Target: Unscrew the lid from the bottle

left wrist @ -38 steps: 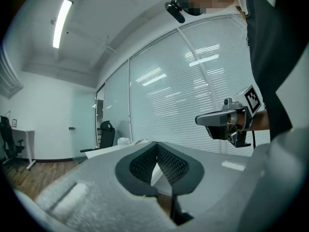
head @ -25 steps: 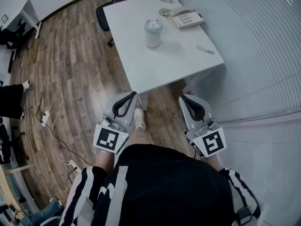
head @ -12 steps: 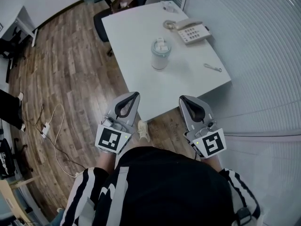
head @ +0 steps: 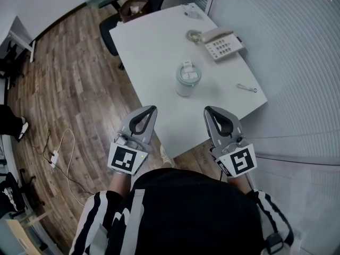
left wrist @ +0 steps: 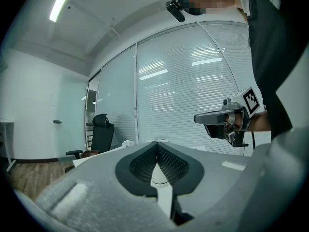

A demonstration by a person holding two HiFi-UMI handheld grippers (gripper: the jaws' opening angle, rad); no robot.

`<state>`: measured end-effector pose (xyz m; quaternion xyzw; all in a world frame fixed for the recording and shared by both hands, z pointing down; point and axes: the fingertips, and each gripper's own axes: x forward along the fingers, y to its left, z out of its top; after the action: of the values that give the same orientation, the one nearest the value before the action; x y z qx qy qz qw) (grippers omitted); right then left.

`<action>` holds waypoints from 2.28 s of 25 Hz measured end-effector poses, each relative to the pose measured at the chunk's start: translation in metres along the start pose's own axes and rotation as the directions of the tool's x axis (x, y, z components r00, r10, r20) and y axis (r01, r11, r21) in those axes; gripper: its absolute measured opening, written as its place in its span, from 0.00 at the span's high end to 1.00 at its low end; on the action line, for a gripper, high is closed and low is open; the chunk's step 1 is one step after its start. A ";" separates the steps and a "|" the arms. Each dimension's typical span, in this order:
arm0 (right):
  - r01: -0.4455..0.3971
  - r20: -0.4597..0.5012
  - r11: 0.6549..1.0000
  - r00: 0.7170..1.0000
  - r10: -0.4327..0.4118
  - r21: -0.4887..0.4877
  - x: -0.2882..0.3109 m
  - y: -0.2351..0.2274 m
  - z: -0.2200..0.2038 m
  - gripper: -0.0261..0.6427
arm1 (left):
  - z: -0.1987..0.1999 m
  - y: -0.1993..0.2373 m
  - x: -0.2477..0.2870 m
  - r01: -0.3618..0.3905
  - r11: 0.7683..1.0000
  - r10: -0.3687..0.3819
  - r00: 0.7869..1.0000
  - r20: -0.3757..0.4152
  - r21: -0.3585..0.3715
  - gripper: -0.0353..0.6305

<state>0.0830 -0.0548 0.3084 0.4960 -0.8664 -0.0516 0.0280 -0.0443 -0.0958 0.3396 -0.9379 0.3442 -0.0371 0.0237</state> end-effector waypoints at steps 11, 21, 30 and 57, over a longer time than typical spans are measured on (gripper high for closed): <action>0.043 -0.023 0.999 0.999 -0.043 0.002 0.054 -0.030 -0.008 0.96 | -0.015 0.046 0.042 0.042 0.999 -0.043 0.999 -0.027 -0.031 0.95; 0.037 -0.058 0.999 0.998 -0.037 0.000 0.057 -0.076 -0.027 0.96 | -0.032 0.055 0.083 0.009 0.998 -0.011 1.000 -0.028 -0.068 0.95; -0.065 -0.016 0.995 0.998 0.067 0.069 0.059 -0.079 -0.036 0.79 | -0.067 0.043 0.092 0.067 0.994 -0.075 0.993 -0.090 -0.090 0.69; -0.149 -0.102 0.983 0.982 0.160 0.107 0.112 -0.061 -0.089 0.28 | -0.136 -0.008 0.168 0.263 0.962 -0.268 0.959 -0.086 -0.066 0.28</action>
<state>0.0875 -0.1879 0.3887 0.4298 -0.9010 0.0211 0.0549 0.0771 -0.2005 0.4842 -0.9731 0.2168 -0.0748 -0.0233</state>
